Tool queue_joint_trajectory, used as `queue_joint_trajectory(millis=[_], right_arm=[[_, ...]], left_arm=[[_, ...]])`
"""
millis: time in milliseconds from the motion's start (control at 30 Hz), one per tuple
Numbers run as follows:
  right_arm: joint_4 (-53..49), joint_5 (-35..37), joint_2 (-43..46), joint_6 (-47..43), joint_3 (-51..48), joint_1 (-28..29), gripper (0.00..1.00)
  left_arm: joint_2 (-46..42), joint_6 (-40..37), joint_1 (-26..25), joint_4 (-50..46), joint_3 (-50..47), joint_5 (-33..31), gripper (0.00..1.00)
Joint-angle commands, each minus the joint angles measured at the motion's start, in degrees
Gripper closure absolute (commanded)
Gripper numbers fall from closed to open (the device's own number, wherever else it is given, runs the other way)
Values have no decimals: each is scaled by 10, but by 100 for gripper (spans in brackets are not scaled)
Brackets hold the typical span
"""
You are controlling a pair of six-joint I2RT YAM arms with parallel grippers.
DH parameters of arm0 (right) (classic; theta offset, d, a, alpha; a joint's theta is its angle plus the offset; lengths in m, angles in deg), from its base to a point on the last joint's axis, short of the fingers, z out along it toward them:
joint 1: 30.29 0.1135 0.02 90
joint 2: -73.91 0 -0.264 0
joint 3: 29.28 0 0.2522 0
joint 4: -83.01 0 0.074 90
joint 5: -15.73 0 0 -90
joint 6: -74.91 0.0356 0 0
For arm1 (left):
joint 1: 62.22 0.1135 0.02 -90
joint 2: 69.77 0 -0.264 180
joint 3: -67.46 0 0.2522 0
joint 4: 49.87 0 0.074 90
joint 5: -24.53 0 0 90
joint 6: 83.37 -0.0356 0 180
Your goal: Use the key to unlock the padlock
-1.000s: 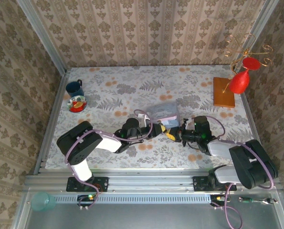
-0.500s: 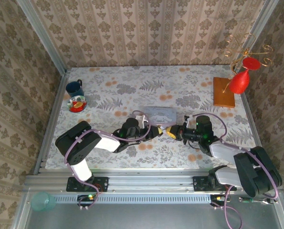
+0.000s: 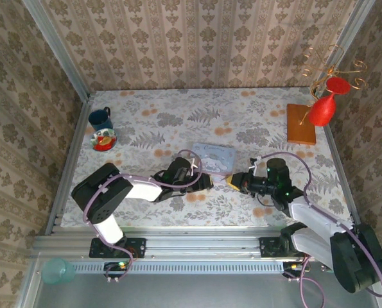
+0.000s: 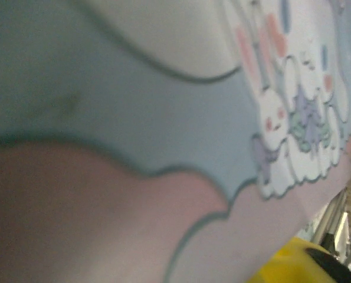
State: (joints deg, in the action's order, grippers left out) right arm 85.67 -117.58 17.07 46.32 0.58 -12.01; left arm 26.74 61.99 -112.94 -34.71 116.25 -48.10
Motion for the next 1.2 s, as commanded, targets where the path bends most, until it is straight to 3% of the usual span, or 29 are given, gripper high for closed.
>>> queue_joint_trajectory(millis=[0, 200, 333, 467, 600, 933, 1167], right_arm=[[-67, 40, 37, -54, 26, 30, 100], [-88, 86, 84, -47, 29, 53, 100], [-87, 141, 109, -36, 30, 89, 100], [-67, 205, 123, -19, 31, 136, 100], [-51, 258, 127, -9, 39, 178, 100], [-25, 327, 117, 13, 55, 251, 100], [-22, 353, 115, 16, 58, 275, 100]], left_arm=[[-44, -50, -6, -73, -6, -33, 56], [-192, -118, -17, -95, -82, -92, 42], [-312, -178, -47, -77, -112, -86, 39], [-377, -214, -74, -66, -104, -64, 38], [-371, -219, -82, -55, -84, -25, 42], [-312, -188, -83, 27, -79, 0, 52], [-296, -185, -83, 36, -72, 13, 59]])
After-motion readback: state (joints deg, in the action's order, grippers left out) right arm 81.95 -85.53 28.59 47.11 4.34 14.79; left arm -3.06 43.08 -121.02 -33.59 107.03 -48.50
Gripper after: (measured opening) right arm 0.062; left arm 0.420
